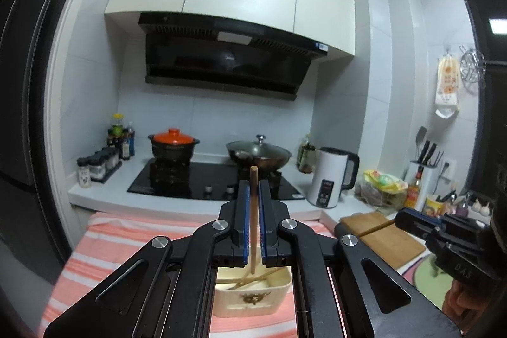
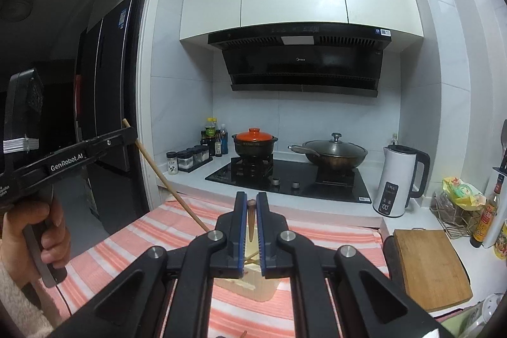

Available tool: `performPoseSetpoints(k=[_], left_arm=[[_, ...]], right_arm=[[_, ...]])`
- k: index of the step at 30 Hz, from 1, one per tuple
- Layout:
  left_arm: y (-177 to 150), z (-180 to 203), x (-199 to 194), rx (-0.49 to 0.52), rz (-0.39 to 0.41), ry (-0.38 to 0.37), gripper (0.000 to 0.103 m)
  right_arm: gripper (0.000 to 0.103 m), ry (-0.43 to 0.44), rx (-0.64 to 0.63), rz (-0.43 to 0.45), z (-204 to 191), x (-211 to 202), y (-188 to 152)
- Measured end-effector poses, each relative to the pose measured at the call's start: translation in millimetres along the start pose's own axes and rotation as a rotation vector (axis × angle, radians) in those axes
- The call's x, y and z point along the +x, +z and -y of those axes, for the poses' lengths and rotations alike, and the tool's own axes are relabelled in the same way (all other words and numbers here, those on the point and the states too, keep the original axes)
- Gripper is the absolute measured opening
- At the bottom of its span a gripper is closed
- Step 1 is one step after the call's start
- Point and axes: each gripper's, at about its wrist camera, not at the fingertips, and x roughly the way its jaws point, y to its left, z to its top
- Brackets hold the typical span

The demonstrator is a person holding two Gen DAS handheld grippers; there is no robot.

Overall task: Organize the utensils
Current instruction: 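Carry the chopstick in the left tool into the cream box while the right tool inserts its chopstick, then open both tools and bring them back over the remaining utensils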

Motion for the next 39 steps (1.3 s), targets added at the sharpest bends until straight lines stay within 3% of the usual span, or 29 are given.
performPoseSetpoints(k=[8,16,18,19,20,21,23,27,30,35,38,39], left_arm=[[-49.0,-7.6,71.9,-0.028,-0.145,0.037,0.003],[-82.7,-14.5,95.1,-0.046,-0.305,0.011,0.004],[-87.7,-17.7,95.0,-0.065,-0.346,-0.01,0.012],[-90.1,-20.3,93.3,-0.08,-0.372,-0.019,0.036],[-92.1,-22.9,89.6,-0.093,-0.393,-0.022,0.064],[-93.9,-25.9,81.8,-0.1,-0.403,-0.027,0.071],[-98.3,-32.2,60.5,-0.091,-0.429,-0.046,0.077],[-124.9,-43.4,4.2,-0.013,-0.536,-0.032,0.09],[-167.6,-57.1,-43.4,0.006,-0.585,0.033,0.096],[-249.8,-80.3,-85.8,-0.055,-0.651,0.175,0.096],[-272.2,-84.1,-88.2,-0.043,-0.637,0.271,0.096],[-275.8,-82.7,-88.1,-0.036,-0.62,0.264,0.096]], right_arm=[[0.006,0.015,0.058,-0.173,5.8,80.4,-39.0],[0.006,0.07,0.143,-0.327,15.9,120.5,-79.8],[0.01,0.111,0.149,-0.332,13.2,123.6,-84.4],[0.01,0.122,0.151,-0.328,11.5,123.4,-85.2],[0.025,0.129,0.157,-0.317,11.3,120.8,-84.8],[0.043,0.137,0.17,-0.293,12.2,112.8,-83.3],[0.055,0.134,0.18,-0.238,13.6,92.0,-80.9],[0.059,0.109,0.105,-0.222,12.1,41.6,-89.2],[0.067,0.061,0.023,-0.254,10.0,0.3,-125.7],[0.067,-0.068,-0.035,-0.443,2.7,-41.2,-229.0],[0.067,-0.109,-0.007,-0.534,1.8,-53.2,-271.6],[0.067,-0.116,0.017,-0.552,3.0,-55.6,-279.9]])
